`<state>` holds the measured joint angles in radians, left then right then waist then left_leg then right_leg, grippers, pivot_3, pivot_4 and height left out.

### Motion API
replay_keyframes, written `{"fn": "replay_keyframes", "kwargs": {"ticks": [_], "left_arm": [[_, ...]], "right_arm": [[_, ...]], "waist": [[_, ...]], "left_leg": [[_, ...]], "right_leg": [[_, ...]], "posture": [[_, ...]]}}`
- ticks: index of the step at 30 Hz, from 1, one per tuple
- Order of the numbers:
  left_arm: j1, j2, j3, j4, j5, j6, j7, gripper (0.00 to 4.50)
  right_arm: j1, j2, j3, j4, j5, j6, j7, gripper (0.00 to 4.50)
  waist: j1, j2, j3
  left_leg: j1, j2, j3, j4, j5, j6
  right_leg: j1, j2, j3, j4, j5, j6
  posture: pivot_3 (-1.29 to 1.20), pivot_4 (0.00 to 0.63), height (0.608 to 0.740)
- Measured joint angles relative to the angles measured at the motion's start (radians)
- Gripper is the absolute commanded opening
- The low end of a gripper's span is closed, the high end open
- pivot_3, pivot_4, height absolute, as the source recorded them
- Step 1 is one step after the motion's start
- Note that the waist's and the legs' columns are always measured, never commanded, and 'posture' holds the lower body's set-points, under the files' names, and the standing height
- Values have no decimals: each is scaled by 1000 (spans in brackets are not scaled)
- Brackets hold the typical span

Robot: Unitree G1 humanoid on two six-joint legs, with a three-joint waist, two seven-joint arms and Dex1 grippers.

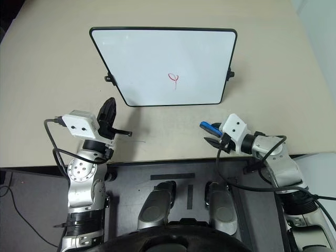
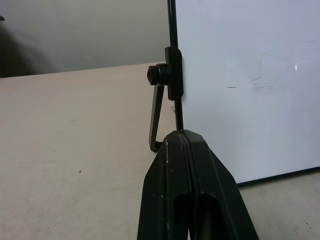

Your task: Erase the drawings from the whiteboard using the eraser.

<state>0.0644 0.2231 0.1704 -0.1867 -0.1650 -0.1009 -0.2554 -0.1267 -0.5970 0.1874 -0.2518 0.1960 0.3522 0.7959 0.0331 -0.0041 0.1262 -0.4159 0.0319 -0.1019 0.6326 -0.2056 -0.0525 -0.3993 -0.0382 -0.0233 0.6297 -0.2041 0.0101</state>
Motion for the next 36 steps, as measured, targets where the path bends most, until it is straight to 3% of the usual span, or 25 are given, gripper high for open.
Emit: {"fn": "replay_keyframes", "kwargs": {"ticks": [5, 7, 10, 15, 28, 36], "left_arm": [[-4, 0, 0, 10, 0, -1, 0, 0], [-4, 0, 0, 12, 0, -1, 0, 0], [-11, 0, -1, 13, 1, -1, -1, 0], [-21, 0, -1, 21, 1, -2, -2, 0], [-38, 3, -10, 33, 1, -4, -2, 0], [-39, 10, -10, 40, 0, -8, -4, 0]], "right_arm": [[-3, 6, -1, 3, -4, -10, -3, 2601], [-3, 8, -1, 7, -5, -14, -5, 2187], [-4, 9, -1, 9, -10, -22, -10, 1173], [-8, 13, -1, 11, -25, -38, -11, 29], [-33, 30, -10, 13, -34, -52, -11, 10], [-293, 97, 28, 45, -141, -277, -31, 10]], "waist": [[0, 0, 0], [0, 0, 0], [0, 0, 0], [0, 0, 0], [-1, 0, 0], [-4, 0, 0]], "left_leg": [[0, 0, 0, 0, 0, 0], [0, 0, 0, 0, 0, 0], [0, 0, 0, 0, 0, 0], [1, 0, 0, 0, 0, 0], [2, 0, 0, 0, 1, 0], [3, 2, -7, 0, 1, 0]], "right_leg": [[0, 0, 0, 0, 0, 0], [0, 0, 0, 0, 0, 0], [0, 0, 0, 0, 0, 0], [0, 0, 0, 1, 0, -1], [0, 0, 0, 3, 0, 0], [0, 0, 0, 4, 1, -3]], "posture": [[0, 150, 740], [0, 150, 740], [0, 150, 740], [0, 150, 740], [0, 150, 740], [0, 150, 740]]}}
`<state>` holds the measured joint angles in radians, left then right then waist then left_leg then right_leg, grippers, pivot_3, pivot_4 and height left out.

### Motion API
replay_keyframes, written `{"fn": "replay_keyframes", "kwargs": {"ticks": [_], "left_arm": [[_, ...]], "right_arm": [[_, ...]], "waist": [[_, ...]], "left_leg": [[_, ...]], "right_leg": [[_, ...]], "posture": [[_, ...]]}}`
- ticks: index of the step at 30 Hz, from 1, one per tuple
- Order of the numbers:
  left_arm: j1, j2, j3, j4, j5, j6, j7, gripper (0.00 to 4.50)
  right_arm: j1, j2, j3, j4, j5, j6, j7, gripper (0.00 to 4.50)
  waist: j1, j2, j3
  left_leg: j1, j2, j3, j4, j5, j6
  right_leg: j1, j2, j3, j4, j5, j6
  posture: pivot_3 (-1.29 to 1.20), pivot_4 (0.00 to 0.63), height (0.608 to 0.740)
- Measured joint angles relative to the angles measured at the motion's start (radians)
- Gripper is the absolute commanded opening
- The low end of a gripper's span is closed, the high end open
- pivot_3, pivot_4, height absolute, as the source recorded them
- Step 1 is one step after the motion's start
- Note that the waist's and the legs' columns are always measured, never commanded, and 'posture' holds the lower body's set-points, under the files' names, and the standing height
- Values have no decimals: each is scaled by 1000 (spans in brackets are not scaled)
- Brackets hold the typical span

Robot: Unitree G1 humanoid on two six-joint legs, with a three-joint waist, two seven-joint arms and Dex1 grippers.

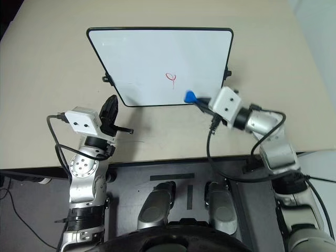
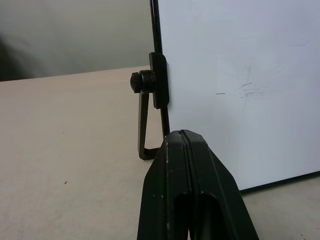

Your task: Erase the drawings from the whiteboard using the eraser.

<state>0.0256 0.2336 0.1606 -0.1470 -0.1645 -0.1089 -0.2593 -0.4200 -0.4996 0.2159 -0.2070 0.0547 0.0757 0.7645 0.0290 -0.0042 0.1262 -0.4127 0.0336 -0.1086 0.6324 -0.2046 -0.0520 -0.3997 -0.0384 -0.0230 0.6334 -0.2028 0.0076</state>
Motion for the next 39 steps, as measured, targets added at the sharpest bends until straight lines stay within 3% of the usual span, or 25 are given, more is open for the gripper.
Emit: {"fn": "replay_keyframes", "kwargs": {"ticks": [9, 16, 29, 39], "left_arm": [[-1, 0, -2, 8, 1, -4, 5, 0], [9, -4, -1, 7, 8, -15, 17, 0], [8, -5, -2, 7, 12, -21, 26, 0], [-16, -5, -10, 17, 12, -22, 24, 0]], "right_arm": [[-213, 67, 175, 423, -329, -496, -131, 10], [-357, 80, 206, 676, -540, -713, -330, 10], [-417, 103, 234, 782, -709, -790, -602, 10], [-418, 155, 267, 840, -727, -776, -607, 10]], "waist": [[4, 0, 0], [1, 0, 0], [-2, 1, 0], [-6, 1, 0]], "left_leg": [[-3, 1, -2, 0, -2, -1], [-4, 3, 2, 1, -5, -5], [-4, 4, 3, 1, -8, -13], [-4, 4, 3, 0, -6, -12]], "right_leg": [[-8, -4, 0, 4, 4, -5], [-14, -6, 0, 11, 6, -9], [-15, -6, 0, 12, 12, -15], [-16, -6, 0, 11, 12, -14]], "posture": [[0, 150, 740], [0, 150, 740], [0, 150, 740], [0, 150, 740]]}}
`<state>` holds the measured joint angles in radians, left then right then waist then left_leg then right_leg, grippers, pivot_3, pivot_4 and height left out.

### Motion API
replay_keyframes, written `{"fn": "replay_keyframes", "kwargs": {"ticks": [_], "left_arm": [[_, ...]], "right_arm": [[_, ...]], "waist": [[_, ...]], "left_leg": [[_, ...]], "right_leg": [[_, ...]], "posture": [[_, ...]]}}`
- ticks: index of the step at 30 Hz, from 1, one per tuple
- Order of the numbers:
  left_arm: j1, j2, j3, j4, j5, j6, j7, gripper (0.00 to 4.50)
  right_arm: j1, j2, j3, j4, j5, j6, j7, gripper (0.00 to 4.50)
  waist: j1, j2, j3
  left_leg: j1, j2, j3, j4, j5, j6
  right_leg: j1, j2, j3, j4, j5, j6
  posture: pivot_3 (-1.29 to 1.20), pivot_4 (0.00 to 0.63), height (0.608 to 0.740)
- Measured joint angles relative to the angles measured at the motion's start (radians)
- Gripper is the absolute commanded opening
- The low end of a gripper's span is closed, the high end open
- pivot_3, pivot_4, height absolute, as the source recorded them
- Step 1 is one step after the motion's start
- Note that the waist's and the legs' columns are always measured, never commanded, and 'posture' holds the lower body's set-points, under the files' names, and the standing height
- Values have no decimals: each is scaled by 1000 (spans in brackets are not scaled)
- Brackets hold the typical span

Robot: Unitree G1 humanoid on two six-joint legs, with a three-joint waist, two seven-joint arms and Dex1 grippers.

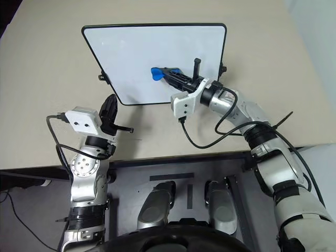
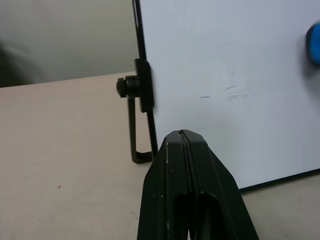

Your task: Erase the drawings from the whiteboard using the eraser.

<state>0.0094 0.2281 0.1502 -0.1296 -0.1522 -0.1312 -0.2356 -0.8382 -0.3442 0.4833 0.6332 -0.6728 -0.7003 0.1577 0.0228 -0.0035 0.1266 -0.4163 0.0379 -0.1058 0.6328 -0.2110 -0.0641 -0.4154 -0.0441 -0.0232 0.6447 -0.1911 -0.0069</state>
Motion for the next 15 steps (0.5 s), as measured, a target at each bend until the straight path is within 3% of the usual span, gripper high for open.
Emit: {"fn": "replay_keyframes", "kwargs": {"ticks": [9, 15], "left_arm": [[-6, -1, -6, 8, 1, -2, 0, 0], [-7, -1, -6, 11, 1, -6, 1, 0]], "right_arm": [[-26, 34, 44, 117, -25, 5, -3, 10], [-37, 23, 44, 103, -62, 7, -94, 10]], "waist": [[0, 0, 0], [0, 2, 3]], "left_leg": [[0, 0, 0, 0, -1, -2], [-2, 1, 0, 0, 0, -2]], "right_leg": [[0, 0, 0, 0, 3, -4], [-2, 0, 0, 0, 5, -4]], "posture": [[0, 150, 740], [0, 150, 740]]}}
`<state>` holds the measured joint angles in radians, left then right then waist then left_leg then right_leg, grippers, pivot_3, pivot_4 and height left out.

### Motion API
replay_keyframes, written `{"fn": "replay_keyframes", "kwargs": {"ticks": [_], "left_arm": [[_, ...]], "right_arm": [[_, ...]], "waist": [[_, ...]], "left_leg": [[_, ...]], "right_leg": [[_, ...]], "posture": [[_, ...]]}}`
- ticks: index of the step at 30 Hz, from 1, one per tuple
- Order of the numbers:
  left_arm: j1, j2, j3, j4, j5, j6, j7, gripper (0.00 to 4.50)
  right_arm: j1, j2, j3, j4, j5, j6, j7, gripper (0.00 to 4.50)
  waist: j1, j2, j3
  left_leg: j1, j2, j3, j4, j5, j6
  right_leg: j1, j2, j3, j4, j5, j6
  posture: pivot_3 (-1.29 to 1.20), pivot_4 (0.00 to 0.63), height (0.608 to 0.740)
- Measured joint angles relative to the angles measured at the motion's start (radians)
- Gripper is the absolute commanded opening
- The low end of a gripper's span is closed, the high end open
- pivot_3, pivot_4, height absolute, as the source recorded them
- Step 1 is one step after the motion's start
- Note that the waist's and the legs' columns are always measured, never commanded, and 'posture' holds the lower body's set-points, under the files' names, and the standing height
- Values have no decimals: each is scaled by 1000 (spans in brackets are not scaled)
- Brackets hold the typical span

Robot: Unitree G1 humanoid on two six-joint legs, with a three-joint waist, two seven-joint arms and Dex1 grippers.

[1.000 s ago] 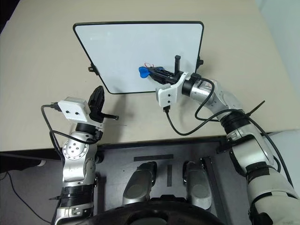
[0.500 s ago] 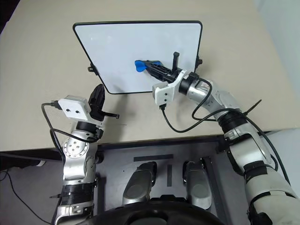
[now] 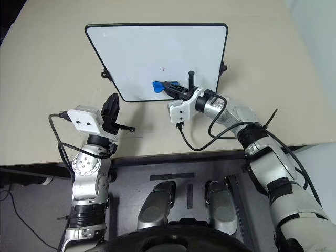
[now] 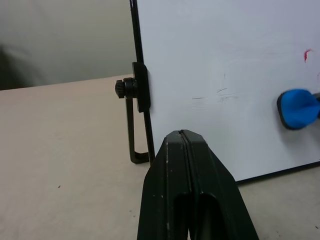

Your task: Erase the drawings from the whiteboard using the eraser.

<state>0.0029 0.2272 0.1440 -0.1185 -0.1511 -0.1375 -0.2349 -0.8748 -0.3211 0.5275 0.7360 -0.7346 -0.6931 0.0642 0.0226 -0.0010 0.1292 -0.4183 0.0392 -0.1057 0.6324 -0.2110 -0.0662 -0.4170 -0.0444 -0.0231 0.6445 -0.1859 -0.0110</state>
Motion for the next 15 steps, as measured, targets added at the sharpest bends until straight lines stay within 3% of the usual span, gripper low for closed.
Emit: {"fn": "replay_keyframes", "kwargs": {"ticks": [7, 15], "left_arm": [[-8, 0, 0, 3, 0, -7, -2, 0], [-19, -1, -3, 10, 0, -8, -2, 0]], "right_arm": [[-32, -14, -17, -92, -6, 7, -73, 10], [-29, -5, -11, -95, 23, 9, -11, 10]], "waist": [[0, 0, 0], [0, 0, 0]], "left_leg": [[-1, 1, 0, 0, 2, 0], [-1, 1, 1, 0, 2, 0]], "right_leg": [[-1, 0, 0, -1, -1, 3], [-1, 0, 0, -3, -2, 4]], "posture": [[0, 150, 740], [0, 150, 740]]}}
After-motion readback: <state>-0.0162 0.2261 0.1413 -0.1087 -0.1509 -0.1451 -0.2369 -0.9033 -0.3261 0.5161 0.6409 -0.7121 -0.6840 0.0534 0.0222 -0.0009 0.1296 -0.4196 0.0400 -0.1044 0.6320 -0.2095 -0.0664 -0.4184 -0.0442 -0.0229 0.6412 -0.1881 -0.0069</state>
